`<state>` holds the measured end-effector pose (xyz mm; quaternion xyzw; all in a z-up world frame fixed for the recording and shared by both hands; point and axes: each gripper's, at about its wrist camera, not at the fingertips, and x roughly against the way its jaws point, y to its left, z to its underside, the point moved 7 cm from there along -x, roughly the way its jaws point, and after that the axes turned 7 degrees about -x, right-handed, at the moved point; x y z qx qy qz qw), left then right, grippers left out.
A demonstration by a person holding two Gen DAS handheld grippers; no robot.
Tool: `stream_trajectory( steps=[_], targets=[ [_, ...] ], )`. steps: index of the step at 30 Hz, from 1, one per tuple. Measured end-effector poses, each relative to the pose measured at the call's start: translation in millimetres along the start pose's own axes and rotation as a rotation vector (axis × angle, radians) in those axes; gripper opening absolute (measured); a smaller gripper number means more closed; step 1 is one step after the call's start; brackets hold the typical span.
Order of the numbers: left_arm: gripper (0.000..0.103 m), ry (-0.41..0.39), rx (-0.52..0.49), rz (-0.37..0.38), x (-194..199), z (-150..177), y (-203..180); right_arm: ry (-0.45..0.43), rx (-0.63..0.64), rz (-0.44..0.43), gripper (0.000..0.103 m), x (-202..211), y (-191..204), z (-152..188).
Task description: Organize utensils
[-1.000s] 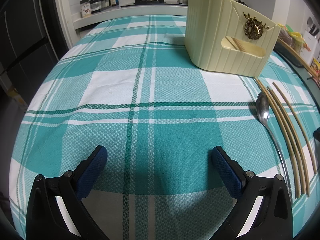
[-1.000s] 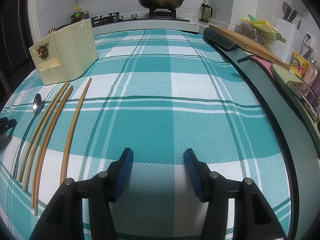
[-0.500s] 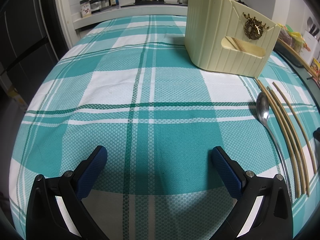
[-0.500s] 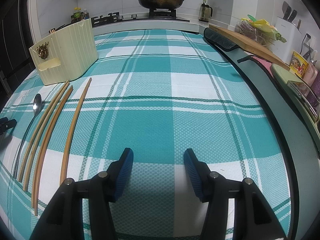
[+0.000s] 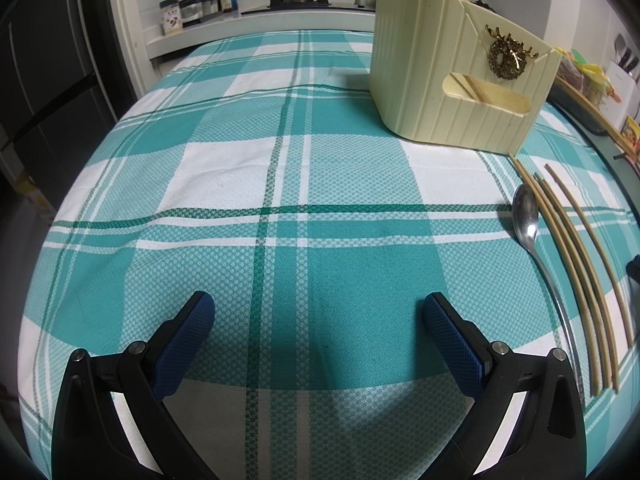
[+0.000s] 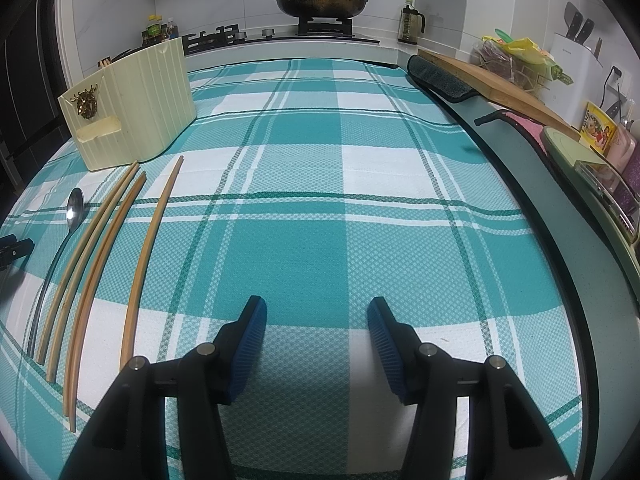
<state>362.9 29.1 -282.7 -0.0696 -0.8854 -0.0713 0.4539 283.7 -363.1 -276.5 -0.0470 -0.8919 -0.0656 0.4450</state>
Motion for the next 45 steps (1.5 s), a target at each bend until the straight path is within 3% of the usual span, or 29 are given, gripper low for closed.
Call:
stream_trajectory(
  steps=[5, 7, 10, 14, 18, 22, 27, 41, 43, 45],
  targets=[
    [0.102, 0.006, -0.006, -0.002, 1, 1, 2, 0.0, 0.0, 0.0, 0.055, 0, 0, 0],
    [0.102, 0.018, 0.049, -0.008, 7, 3, 4, 0.0, 0.0, -0.001, 0.055, 0, 0, 0],
    [0.102, -0.032, 0.12, 0.105, 29, -1, -20, 0.0, 0.0, -0.001, 0.055, 0, 0, 0],
    [0.102, -0.091, 0.011, 0.112, 55, -16, -75, 0.0, 0.0, -0.002, 0.055, 0, 0, 0],
    [0.102, -0.059, -0.062, 0.07, 42, -25, -111, 0.0, -0.001, -0.002, 0.055, 0, -1, 0],
    [0.102, -0.025, -0.06, -0.007, 23, -26, -114, -0.001, 0.0, -0.002, 0.055, 0, -1, 0],
    [0.102, 0.027, -0.062, -0.022, 5, -11, -115, -0.001, -0.001, -0.003, 0.055, 0, -1, 0],
    [0.103, 0.013, -0.051, 0.019, 7, -5, -98, -0.002, 0.001, 0.0, 0.055, 0, 0, 0],
    [0.099, 0.013, -0.057, 0.022, 9, -4, -98, -0.002, 0.001, 0.0, 0.055, 0, 0, 0],
    [0.088, -0.003, -0.074, 0.033, 13, -3, -100, -0.002, 0.001, 0.0, 0.055, 0, 0, 0]
  ],
)
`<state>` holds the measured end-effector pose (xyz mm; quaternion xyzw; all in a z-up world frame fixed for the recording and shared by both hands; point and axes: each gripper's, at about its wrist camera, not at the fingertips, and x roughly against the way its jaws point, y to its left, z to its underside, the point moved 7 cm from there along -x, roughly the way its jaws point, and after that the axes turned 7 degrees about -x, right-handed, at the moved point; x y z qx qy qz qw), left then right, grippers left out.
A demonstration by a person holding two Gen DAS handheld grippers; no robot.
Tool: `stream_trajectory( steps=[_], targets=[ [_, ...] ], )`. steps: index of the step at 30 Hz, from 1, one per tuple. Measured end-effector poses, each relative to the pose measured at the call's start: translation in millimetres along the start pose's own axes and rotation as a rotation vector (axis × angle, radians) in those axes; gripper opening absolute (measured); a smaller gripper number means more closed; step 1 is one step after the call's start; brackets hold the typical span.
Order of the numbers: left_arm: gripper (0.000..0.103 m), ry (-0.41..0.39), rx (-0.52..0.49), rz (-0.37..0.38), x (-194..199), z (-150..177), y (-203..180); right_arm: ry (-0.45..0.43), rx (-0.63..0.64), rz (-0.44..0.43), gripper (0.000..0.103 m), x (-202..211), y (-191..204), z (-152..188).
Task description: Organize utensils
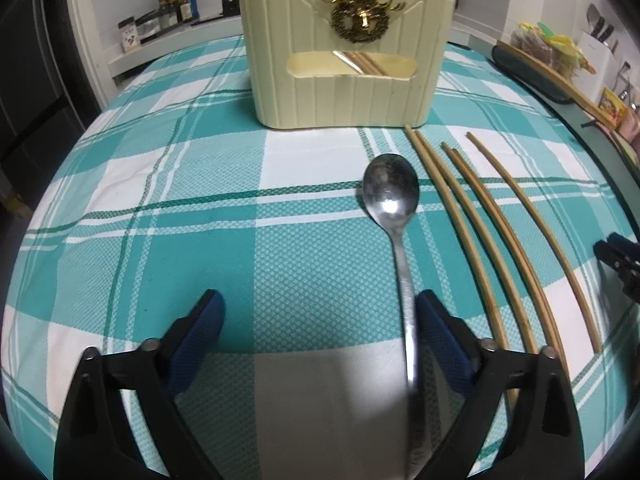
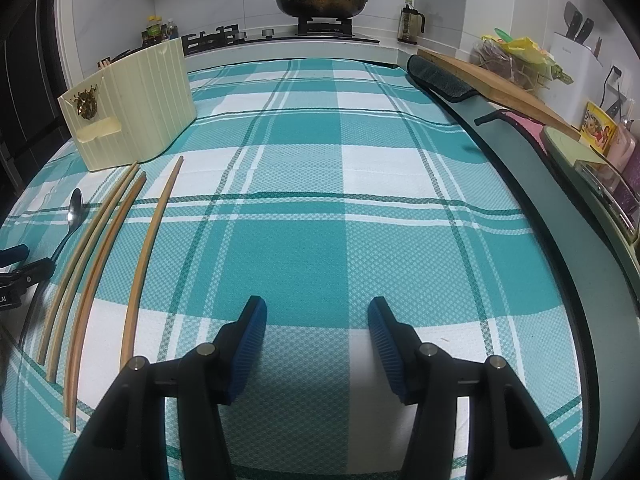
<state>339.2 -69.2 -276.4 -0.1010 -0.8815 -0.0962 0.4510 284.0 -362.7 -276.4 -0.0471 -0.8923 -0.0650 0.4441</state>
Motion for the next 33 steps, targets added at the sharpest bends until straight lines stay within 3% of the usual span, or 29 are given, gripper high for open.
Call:
stream_trajectory(
  steps=[3, 5, 6, 13, 18, 19, 20, 22, 27, 30, 33],
  targets=[
    [0.059, -0.023, -0.031, 0.016, 7, 1, -6, 0.0, 0.0, -0.001, 0.055, 0, 0, 0],
    [0.023, -0.028, -0.045, 0.019, 9, 0, -8, 0.0, 0.0, -0.001, 0.055, 0, 0, 0],
    [0.014, -0.026, -0.046, 0.017, 10, -1, -8, 0.0, 0.0, -0.001, 0.055, 0, -1, 0],
    [0.008, -0.01, 0.073, -0.048, 12, 5, 29, 0.0, -0.001, -0.002, 0.055, 0, 0, 0],
    [0.013, 0.006, 0.115, -0.054, 15, 14, 48, -0.001, 0.0, -0.001, 0.055, 0, -1, 0],
    [0.025, 0.007, 0.112, -0.052, 16, 14, 48, -0.001, 0.0, -0.001, 0.055, 0, -1, 0],
    [0.048, 0.008, 0.105, -0.049, 16, 15, 49, -0.001, 0.001, 0.0, 0.055, 0, -1, 0],
    [0.073, 0.016, 0.09, -0.049, 16, 17, 50, -0.001, -0.001, -0.003, 0.055, 0, -1, 0],
    [0.08, 0.033, 0.042, -0.045, 17, 25, 51, 0.039, -0.013, -0.037, 0.055, 4, 4, -1],
    [0.085, 0.039, 0.046, -0.032, 17, 28, 57, 0.074, -0.032, -0.178, 0.055, 19, 28, -1],
    [0.086, 0.052, 0.037, -0.023, 16, 28, 61, 0.111, 0.006, -0.253, 0.055, 27, 60, -3]
  ],
)
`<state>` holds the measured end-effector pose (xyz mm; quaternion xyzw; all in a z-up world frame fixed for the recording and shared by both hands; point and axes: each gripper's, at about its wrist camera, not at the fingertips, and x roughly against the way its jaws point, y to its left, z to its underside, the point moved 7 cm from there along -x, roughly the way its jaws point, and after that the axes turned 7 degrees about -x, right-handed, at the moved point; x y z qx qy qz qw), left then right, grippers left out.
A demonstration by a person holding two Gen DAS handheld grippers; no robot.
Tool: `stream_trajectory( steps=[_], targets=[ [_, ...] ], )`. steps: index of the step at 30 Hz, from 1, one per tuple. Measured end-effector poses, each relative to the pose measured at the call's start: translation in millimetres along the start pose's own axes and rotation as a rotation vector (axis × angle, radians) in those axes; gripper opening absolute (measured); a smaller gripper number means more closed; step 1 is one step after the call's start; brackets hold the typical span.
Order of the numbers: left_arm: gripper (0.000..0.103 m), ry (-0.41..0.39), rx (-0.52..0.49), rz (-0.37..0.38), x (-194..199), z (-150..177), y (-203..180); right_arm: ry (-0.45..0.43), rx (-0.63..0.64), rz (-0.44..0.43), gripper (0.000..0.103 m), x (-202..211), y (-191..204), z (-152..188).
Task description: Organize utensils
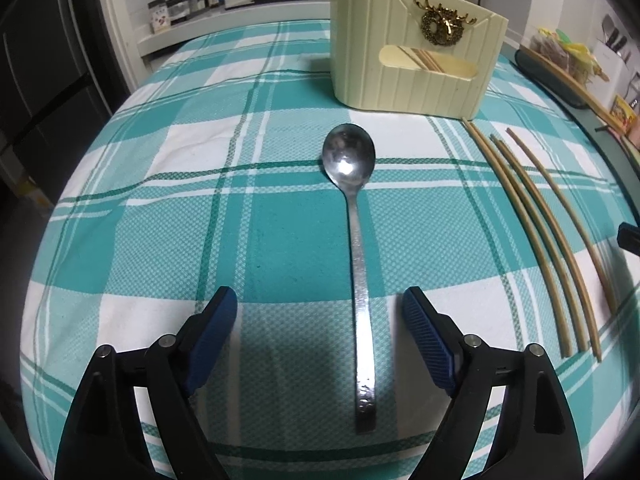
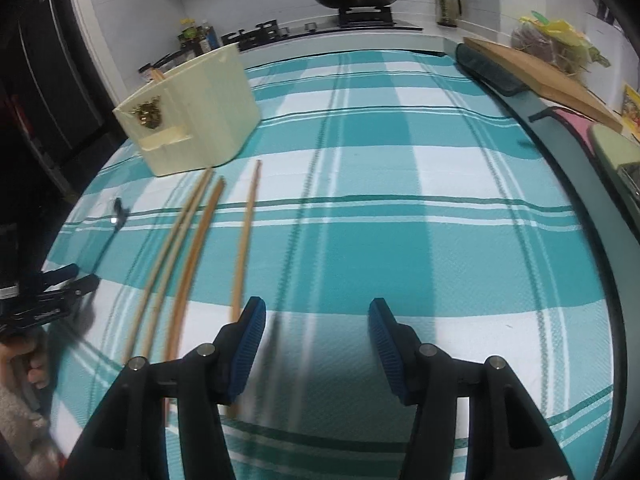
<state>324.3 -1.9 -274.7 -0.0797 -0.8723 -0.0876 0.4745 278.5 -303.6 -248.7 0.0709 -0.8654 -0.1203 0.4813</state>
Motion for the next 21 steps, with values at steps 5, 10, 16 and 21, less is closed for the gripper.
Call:
stream_trajectory(
  steps=[5, 10, 16, 21],
  targets=[
    [0.089, 0.024, -0.05, 0.027, -1, 1, 1, 0.089, 0.107, 0.007, 0.055, -21, 36, -5],
    [0.096, 0.051, -0.071, 0.05, -2, 5, 9, 0.145, 0.19, 0.051, 0.052, -44, 46, -6],
    [0.097, 0.074, -0.092, 0.066, -3, 7, 17, 0.165, 0.242, 0.098, 0.042, -51, 44, -2],
    [0.097, 0.092, -0.102, 0.079, -6, 1, 14, 0.17, 0.241, 0.101, 0.044, -49, 40, -2]
  ],
)
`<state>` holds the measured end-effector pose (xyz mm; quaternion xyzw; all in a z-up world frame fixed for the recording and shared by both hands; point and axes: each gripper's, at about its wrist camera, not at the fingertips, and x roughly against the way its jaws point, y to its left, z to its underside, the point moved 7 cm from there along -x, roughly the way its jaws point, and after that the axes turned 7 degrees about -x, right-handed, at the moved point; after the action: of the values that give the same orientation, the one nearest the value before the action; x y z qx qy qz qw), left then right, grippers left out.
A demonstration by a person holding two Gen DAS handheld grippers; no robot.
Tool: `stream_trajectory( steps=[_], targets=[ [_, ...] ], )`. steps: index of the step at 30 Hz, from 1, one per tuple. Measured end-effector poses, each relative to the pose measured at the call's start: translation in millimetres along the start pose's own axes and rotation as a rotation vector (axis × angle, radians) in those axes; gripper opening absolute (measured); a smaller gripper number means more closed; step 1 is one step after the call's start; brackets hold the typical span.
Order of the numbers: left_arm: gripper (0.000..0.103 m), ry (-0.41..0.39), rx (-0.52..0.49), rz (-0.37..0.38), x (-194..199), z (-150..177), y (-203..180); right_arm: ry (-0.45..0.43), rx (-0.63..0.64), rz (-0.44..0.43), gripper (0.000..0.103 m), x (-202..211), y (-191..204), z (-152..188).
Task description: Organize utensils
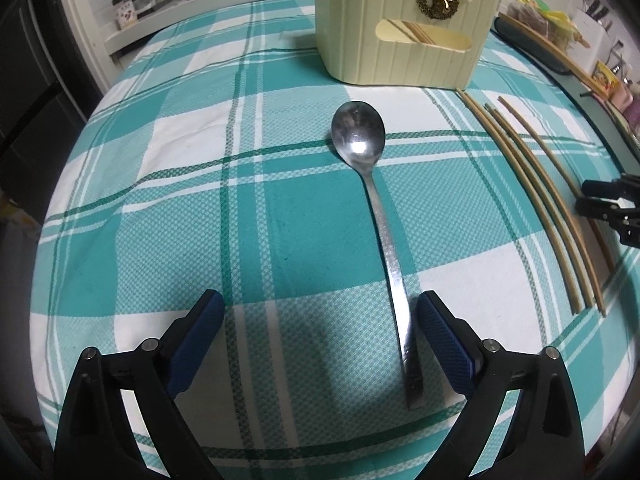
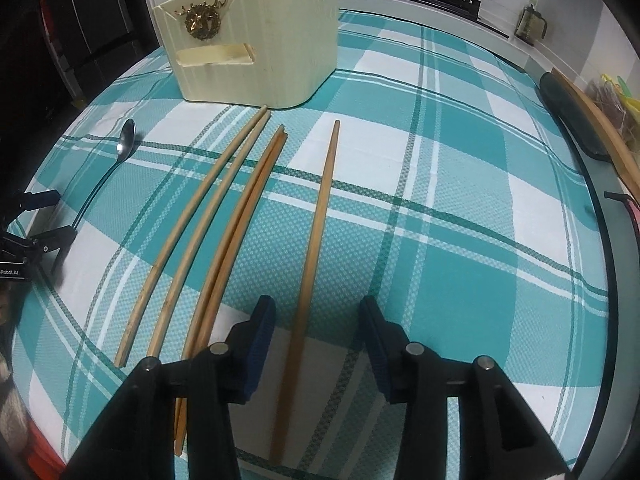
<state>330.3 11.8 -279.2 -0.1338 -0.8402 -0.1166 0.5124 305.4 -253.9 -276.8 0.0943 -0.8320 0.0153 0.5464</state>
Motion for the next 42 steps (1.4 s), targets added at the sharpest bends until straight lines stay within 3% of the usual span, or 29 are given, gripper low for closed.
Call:
stream_trajectory(
  steps=[11, 19, 25, 33, 36, 38, 40, 41, 42],
  targets=[
    [0.094, 0.028, 0.046, -0.01, -14, -27, 2, 0.128, 0.052, 0.007, 0.045, -6, 1, -6],
    [0.094, 0.023, 0.08, -0.023, -22, -43, 5, 0.14, 0.056, 0.002, 0.046, -8, 1, -8],
    [0.085, 0.019, 0.082, -0.018, -27, -61, 0, 0.149, 0.06, 0.001, 0.051, -10, -3, -16],
    [0.084, 0.029, 0.059, -0.016, -35, -75, -1, 0.166, 0.092, 0.022, 0.05, -20, 0, -38],
    [0.069, 0.021, 0.057, -0.018, -37, -84, -3, 0.139, 0.069, 0.011, 0.05, -34, 8, -66],
    [0.037, 0.0, 0.037, -0.015, -37, -91, -5, 0.103, 0.055, 0.014, 0.05, -43, 11, -88],
    [0.036, -0.009, 0.045, -0.003, -35, -92, -3, 0.069, 0.024, 0.016, 0.025, -48, 9, -104],
    [0.036, -0.022, 0.055, 0.012, -34, -91, -1, 0.062, 0.013, 0.026, 0.008, -49, 8, -110],
    [0.036, -0.032, 0.062, 0.025, -31, -89, 1, 0.057, -0.001, 0.019, 0.007, -50, 6, -111]
  ],
)
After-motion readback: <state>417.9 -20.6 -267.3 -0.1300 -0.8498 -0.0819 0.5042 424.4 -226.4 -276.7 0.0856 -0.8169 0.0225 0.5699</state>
